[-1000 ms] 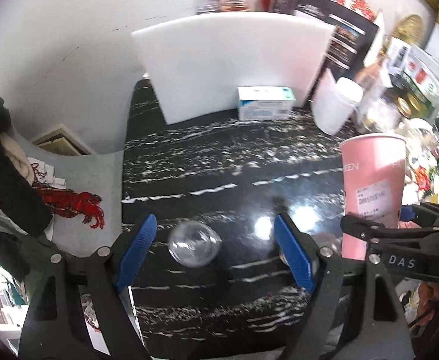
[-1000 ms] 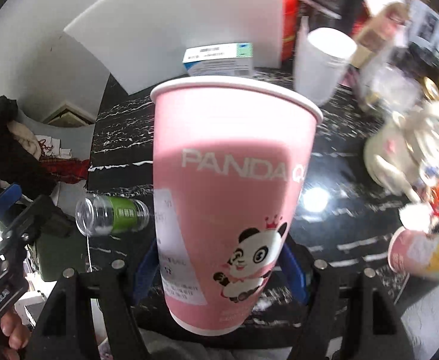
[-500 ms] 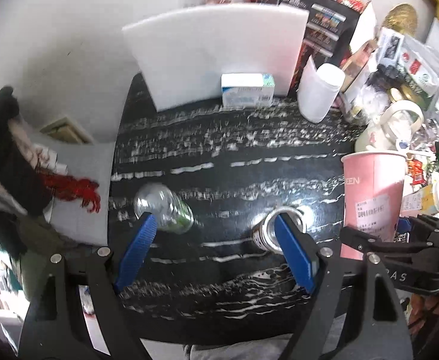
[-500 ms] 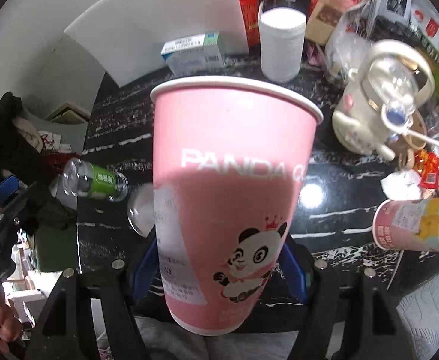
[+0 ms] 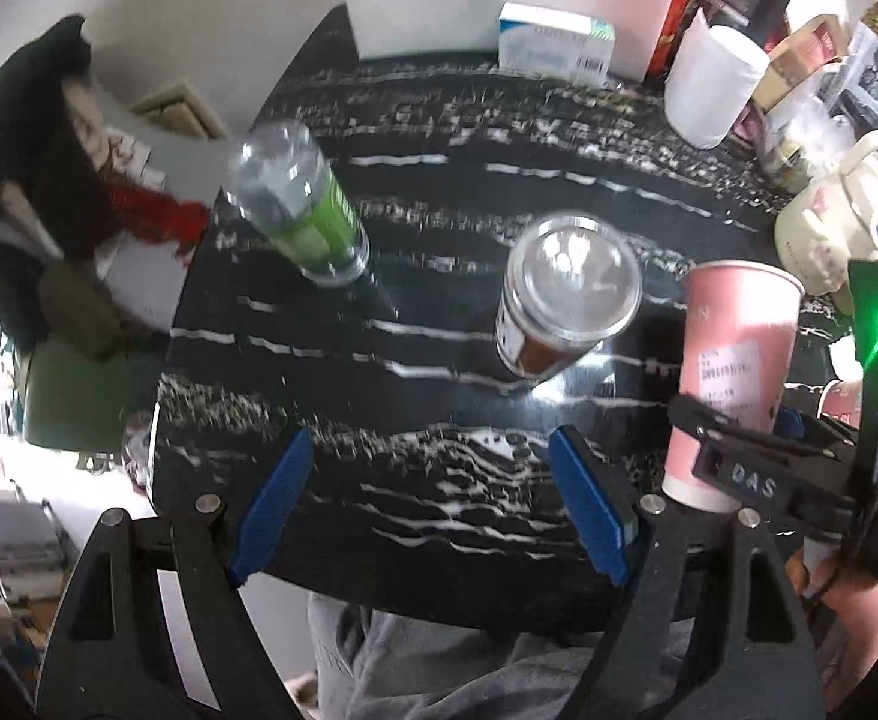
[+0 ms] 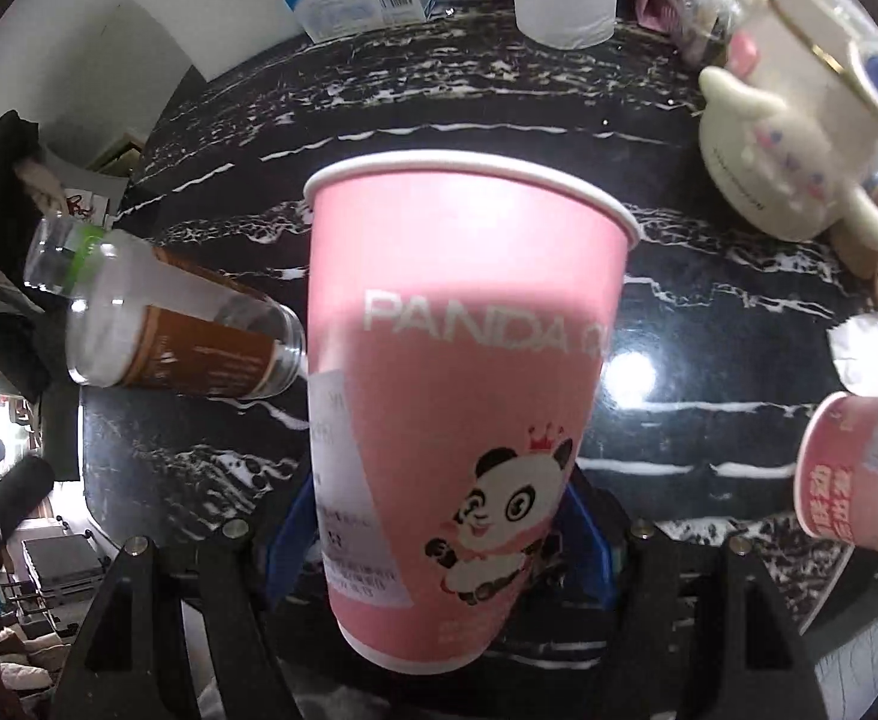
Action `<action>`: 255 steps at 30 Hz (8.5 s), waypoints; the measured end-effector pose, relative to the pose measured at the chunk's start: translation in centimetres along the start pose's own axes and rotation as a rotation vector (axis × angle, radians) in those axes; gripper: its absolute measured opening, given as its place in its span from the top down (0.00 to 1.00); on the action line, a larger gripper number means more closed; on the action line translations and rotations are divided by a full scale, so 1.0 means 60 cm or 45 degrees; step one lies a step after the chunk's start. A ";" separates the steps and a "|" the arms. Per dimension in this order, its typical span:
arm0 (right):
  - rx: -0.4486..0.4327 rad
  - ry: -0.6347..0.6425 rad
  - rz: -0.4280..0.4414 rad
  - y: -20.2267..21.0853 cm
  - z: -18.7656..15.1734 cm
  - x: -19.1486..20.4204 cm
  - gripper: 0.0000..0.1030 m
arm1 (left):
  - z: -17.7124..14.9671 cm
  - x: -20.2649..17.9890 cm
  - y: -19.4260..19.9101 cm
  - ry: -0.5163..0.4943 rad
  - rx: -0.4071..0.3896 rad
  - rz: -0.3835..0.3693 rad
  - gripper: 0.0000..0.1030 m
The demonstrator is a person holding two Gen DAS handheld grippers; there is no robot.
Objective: Flip cup upside down
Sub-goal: 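Lift the pink cup with the right tool and turn it upright, then grasp the pink cup with the left tool while the right tool releases it, then rotate the held pink cup with the left tool so its rim faces down, then lower the inverted pink cup onto the table with the left tool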
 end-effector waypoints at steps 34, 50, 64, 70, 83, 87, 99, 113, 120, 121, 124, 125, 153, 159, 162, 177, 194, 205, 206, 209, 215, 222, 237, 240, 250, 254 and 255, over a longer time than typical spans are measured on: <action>-0.104 0.070 0.088 0.099 -0.007 -0.066 0.17 | 0.016 -0.094 0.007 -0.026 -0.012 -0.053 0.22; 0.007 0.061 -0.115 0.105 -0.069 -0.144 0.17 | 0.006 -0.234 -0.069 -0.212 0.157 -0.318 0.22; 0.086 0.020 -0.131 0.067 -0.100 -0.175 0.17 | 0.016 -0.292 -0.131 -0.292 0.256 -0.337 0.22; 0.098 0.000 -0.126 0.059 -0.104 -0.181 0.17 | 0.014 -0.310 -0.158 -0.310 0.289 -0.320 0.22; 0.098 -0.023 -0.114 0.054 -0.095 -0.188 0.17 | 0.010 -0.308 -0.183 -0.325 0.317 -0.323 0.36; 0.080 -0.023 -0.107 0.059 -0.085 -0.187 0.17 | 0.012 -0.304 -0.170 -0.364 0.288 -0.286 0.37; 0.026 -0.011 -0.095 0.087 -0.066 -0.175 0.17 | 0.040 -0.295 -0.096 -0.448 0.207 -0.191 0.36; -0.132 0.003 -0.048 0.140 -0.027 -0.148 0.17 | 0.084 -0.279 -0.044 -0.521 0.202 -0.136 0.37; -0.194 0.000 0.007 0.150 0.000 -0.129 0.17 | 0.094 -0.282 -0.037 -0.558 0.132 -0.166 0.41; -0.197 -0.001 0.010 0.151 0.002 -0.128 0.17 | 0.095 -0.284 -0.038 -0.555 0.129 -0.174 0.41; -0.196 -0.016 0.011 0.153 0.000 -0.131 0.17 | 0.102 -0.290 -0.037 -0.533 0.104 -0.197 0.42; -0.196 -0.020 0.009 0.153 -0.002 -0.133 0.17 | 0.104 -0.289 -0.033 -0.530 0.087 -0.197 0.43; -0.145 0.001 -0.002 0.122 0.003 -0.121 0.17 | 0.138 -0.262 -0.079 -0.375 0.015 -0.191 0.40; -0.127 -0.001 -0.004 0.117 0.003 -0.124 0.17 | 0.145 -0.278 -0.092 -0.423 0.022 -0.159 0.36; -0.114 -0.007 -0.005 0.113 0.002 -0.128 0.17 | 0.149 -0.292 -0.105 -0.455 0.035 -0.134 0.32; -0.074 0.007 0.006 0.094 0.009 -0.132 0.17 | 0.156 -0.337 -0.149 -0.626 0.023 0.065 0.17; -0.094 0.012 -0.015 0.101 0.013 -0.139 0.17 | 0.151 -0.337 -0.125 -0.592 0.006 -0.007 0.17; -0.104 0.023 -0.034 0.112 0.011 -0.139 0.17 | 0.152 -0.347 -0.149 -0.569 0.062 -0.044 0.17; -0.104 0.023 -0.035 0.111 0.011 -0.138 0.17 | 0.152 -0.347 -0.155 -0.563 0.070 -0.047 0.17; -0.100 0.020 -0.035 0.112 0.010 -0.137 0.17 | 0.153 -0.348 -0.165 -0.555 0.086 -0.066 0.18; -0.084 0.009 -0.044 0.107 0.006 -0.140 0.17 | 0.151 -0.348 -0.203 -0.533 0.192 -0.064 0.32; -0.086 -0.002 -0.044 0.105 0.006 -0.140 0.17 | 0.148 -0.339 -0.202 -0.484 0.174 -0.127 0.34; -0.113 -0.012 -0.029 0.120 0.012 -0.139 0.17 | 0.192 -0.296 -0.080 -0.382 -0.058 -0.178 0.35; -0.120 -0.004 -0.025 0.123 0.015 -0.136 0.17 | 0.216 -0.285 -0.065 -0.357 -0.116 -0.179 0.36; -0.122 0.023 -0.011 0.113 0.028 -0.126 0.17 | 0.269 -0.262 -0.003 -0.260 -0.406 -0.225 0.37; -0.132 0.038 -0.020 0.106 0.039 -0.123 0.17 | 0.291 -0.270 -0.010 -0.242 -0.433 -0.256 0.37; -0.134 0.036 -0.021 0.105 0.041 -0.125 0.17 | 0.297 -0.272 -0.017 -0.231 -0.424 -0.270 0.37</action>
Point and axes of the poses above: each gripper's, at about its wrist camera, not at the fingertips, and y roughly against the way its jaws point, x to its left, z to its top, the point moved 1 cm from there along -y, roughly the way its jaws point, and after that the axes turned 4 degrees about z, right-handed, at the moved point
